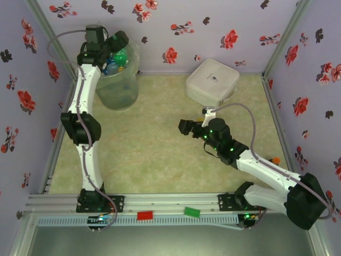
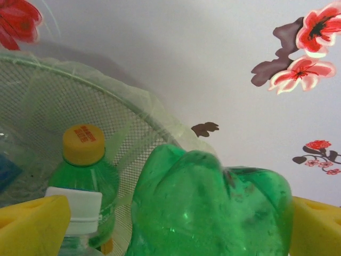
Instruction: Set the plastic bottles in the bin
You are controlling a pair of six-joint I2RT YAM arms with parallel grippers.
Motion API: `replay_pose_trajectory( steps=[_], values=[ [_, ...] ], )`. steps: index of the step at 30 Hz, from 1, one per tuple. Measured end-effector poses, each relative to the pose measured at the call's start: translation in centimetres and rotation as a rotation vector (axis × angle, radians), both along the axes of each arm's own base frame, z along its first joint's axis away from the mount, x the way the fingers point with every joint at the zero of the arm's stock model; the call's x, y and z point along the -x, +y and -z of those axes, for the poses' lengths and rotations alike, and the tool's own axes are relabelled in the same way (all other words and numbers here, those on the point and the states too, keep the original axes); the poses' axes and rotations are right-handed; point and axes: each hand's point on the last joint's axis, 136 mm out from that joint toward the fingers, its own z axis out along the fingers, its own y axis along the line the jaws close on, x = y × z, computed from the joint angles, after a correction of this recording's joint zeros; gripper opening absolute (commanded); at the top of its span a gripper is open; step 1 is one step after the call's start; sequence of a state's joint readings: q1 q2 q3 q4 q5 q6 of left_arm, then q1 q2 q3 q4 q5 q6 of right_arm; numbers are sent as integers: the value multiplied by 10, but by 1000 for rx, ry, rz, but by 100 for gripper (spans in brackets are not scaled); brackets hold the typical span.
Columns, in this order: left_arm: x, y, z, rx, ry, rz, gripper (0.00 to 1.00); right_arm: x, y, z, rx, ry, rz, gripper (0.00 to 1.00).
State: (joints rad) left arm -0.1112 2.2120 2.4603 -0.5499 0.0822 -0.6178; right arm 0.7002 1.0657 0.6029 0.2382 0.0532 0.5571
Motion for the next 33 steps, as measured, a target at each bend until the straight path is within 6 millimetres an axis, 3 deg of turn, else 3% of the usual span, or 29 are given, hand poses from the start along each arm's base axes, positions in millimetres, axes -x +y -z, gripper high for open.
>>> replay_pose_trajectory(
  steps=[7, 17, 20, 24, 29, 33],
  values=[
    [16, 11, -11, -69, -6, -28, 100, -2, -4, 3, 20, 1, 19, 100],
    [78, 15, -88, -91, -150, -8, 100, -1, -9, 12, 52, 26, 40, 100],
    [90, 10, -98, -74, -181, 18, 100, -1, -9, 13, 53, 28, 40, 100],
    [97, -8, -90, -17, -181, 88, 100, -1, -9, 14, 56, 31, 40, 100],
    [105, -55, -58, 36, -139, 209, 100, -1, -9, 14, 57, 32, 40, 100],
    [108, -83, -53, 80, -136, 281, 100, -1, -9, 14, 58, 33, 40, 100]
  ],
)
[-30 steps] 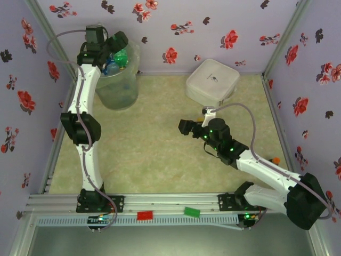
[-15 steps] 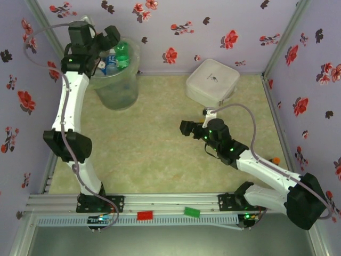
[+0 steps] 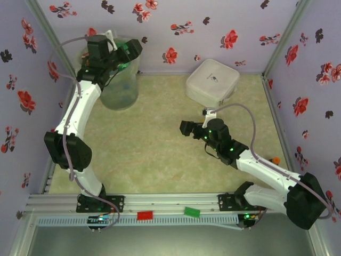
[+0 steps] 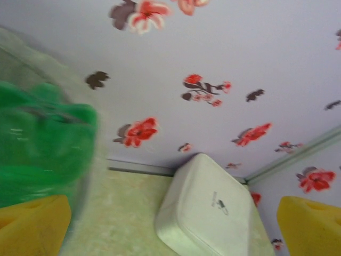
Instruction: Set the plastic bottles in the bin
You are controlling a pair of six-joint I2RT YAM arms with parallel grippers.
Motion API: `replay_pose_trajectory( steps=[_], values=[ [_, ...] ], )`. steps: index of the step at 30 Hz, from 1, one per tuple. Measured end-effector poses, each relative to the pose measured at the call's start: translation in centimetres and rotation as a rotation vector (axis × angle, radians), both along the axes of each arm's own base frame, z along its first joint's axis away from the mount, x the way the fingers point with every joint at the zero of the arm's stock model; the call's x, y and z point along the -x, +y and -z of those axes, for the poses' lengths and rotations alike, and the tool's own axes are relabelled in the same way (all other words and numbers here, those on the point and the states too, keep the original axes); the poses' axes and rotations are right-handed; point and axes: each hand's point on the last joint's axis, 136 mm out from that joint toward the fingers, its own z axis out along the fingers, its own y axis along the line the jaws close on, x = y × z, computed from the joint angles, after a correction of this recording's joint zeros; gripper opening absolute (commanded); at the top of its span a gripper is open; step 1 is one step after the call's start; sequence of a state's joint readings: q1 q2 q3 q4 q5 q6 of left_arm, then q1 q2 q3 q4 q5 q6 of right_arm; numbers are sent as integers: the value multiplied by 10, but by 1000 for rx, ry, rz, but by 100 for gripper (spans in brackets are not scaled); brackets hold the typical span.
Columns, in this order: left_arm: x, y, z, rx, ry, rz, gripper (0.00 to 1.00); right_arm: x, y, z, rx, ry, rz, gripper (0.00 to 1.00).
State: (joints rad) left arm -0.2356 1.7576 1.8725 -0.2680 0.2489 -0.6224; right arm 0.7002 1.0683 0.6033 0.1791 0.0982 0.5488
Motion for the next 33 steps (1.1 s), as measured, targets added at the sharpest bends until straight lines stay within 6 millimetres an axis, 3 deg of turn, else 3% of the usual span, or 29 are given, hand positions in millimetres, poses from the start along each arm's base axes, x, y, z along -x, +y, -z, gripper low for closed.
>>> replay_pose_trajectory(
  steps=[4, 10, 13, 18, 24, 30, 33],
  values=[
    [-15, -2, 3, 6, -11, -5, 100, 1, -1, 1, 4, 5, 1, 99],
    [-51, 6, 31, -16, 37, -49, 100, 3, -4, -5, -3, -7, 7, 100],
    [-68, 9, 36, -22, 43, -62, 100, 4, -5, -8, -8, -14, 7, 100],
    [-67, 12, 32, -30, 47, -66, 100, 3, -9, -10, 1, -23, 28, 100],
    [-26, 28, 18, -81, 24, -93, 100, -7, -35, 1, 130, -42, 138, 100],
    [56, 56, -27, -131, -113, -141, 100, -30, -84, 15, 333, -61, 315, 100],
    [90, 71, -18, -161, -143, -174, 100, -45, -114, 26, 432, -49, 400, 100]
  ],
)
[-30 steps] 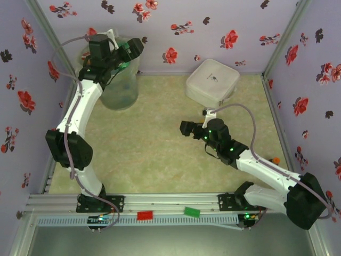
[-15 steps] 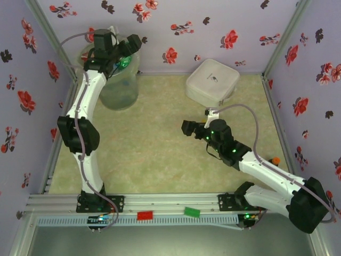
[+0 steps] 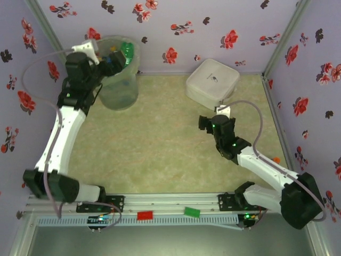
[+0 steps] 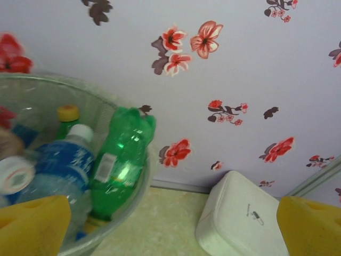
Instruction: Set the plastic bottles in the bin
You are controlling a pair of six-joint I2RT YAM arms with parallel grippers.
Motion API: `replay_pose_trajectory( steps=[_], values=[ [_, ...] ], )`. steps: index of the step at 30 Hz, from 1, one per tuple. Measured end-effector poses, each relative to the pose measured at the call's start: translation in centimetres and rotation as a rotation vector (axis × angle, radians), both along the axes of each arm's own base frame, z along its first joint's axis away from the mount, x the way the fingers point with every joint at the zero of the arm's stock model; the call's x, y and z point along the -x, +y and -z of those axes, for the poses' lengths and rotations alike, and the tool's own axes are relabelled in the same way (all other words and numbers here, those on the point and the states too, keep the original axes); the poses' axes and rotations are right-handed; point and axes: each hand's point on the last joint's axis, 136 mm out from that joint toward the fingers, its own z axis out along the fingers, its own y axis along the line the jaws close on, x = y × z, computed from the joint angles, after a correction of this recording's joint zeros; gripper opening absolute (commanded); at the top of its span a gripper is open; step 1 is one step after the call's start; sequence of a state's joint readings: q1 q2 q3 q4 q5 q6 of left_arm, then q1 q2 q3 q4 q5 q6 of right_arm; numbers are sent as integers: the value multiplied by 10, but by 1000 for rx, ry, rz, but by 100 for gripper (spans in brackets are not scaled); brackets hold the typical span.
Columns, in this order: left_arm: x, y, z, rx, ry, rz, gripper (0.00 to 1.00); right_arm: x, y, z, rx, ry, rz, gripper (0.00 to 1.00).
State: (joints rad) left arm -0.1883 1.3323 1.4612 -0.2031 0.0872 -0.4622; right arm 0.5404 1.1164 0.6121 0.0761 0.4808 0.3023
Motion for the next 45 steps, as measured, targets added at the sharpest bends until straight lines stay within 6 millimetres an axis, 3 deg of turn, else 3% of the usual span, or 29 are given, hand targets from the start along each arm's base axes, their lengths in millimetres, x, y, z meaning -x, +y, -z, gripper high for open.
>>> replay_pose_trajectory(
  steps=[2, 5, 7, 10, 14, 20, 26, 30, 32, 38, 42, 45],
  values=[
    [13, 10, 27, -32, 27, -33, 100, -11, -24, 7, 48, 8, 67, 100],
    [27, 24, 94, -93, 131, -90, 100, -24, -58, 17, 114, 23, 149, 100],
    [39, 34, 150, -143, 231, -128, 100, -31, -78, 23, 161, 32, 194, 100],
    [57, 48, 212, -213, 339, -170, 100, -38, -103, 36, 209, 46, 241, 99],
    [74, 65, 261, -296, 397, -226, 100, -44, -126, 66, 240, 80, 292, 100],
    [75, 83, 293, -394, 392, -295, 100, -52, -136, 101, 256, 122, 298, 99],
    [60, 92, 292, -482, 348, -332, 100, -54, -153, 90, 157, 27, 316, 99],
    [50, 96, 288, -529, 272, -359, 100, -43, -159, 101, 119, -10, 322, 100],
    [49, 98, 298, -562, 258, -359, 100, -39, -158, 106, 110, 3, 319, 100],
    [51, 105, 333, -627, 241, -339, 100, -45, -157, 94, 96, -60, 321, 100],
    [47, 125, 348, -594, 237, -365, 100, -46, -157, 91, 92, -72, 322, 100],
    [44, 126, 344, -575, 209, -358, 100, -46, -157, 90, 90, -78, 321, 100]
  ],
)
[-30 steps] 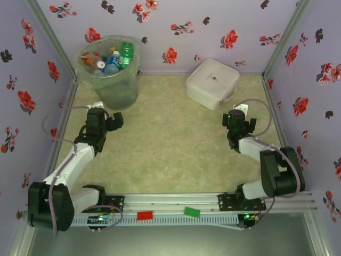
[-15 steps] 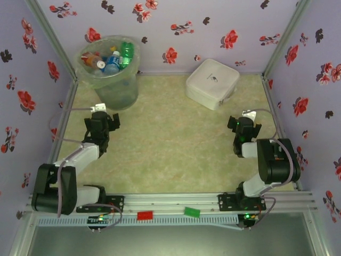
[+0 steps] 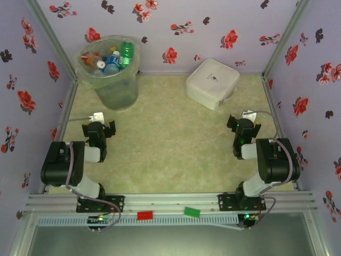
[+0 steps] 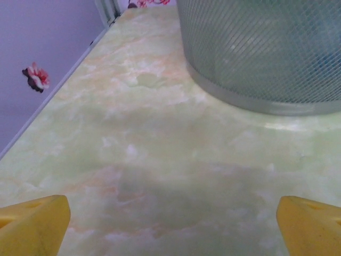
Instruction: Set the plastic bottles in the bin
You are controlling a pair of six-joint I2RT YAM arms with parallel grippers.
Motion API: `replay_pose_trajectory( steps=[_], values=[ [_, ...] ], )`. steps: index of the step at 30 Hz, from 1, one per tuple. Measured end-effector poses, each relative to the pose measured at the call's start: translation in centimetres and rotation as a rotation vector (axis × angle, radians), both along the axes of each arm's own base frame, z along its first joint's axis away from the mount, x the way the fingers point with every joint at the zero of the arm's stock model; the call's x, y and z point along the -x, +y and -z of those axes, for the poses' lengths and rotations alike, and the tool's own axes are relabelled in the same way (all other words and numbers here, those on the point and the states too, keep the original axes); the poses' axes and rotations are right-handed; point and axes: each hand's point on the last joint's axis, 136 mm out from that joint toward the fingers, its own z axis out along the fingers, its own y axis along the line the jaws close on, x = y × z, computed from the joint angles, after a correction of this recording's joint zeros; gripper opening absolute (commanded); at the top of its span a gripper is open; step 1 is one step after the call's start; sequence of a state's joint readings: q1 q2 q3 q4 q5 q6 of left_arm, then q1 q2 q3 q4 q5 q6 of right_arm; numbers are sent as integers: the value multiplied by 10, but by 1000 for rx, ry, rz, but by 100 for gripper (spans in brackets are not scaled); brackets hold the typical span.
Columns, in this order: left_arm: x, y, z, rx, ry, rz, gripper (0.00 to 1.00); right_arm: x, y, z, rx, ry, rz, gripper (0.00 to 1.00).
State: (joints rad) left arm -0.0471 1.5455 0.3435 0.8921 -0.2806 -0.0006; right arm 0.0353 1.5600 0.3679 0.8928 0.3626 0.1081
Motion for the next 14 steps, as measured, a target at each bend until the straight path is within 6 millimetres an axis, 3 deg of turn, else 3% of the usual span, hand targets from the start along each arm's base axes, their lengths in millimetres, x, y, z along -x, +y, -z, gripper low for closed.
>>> replay_pose_trajectory(
  steps=[14],
  values=[
    [-7, -9, -13, 20, -58, 46, 100, 0, 0, 0, 0, 0, 0, 100]
  ],
)
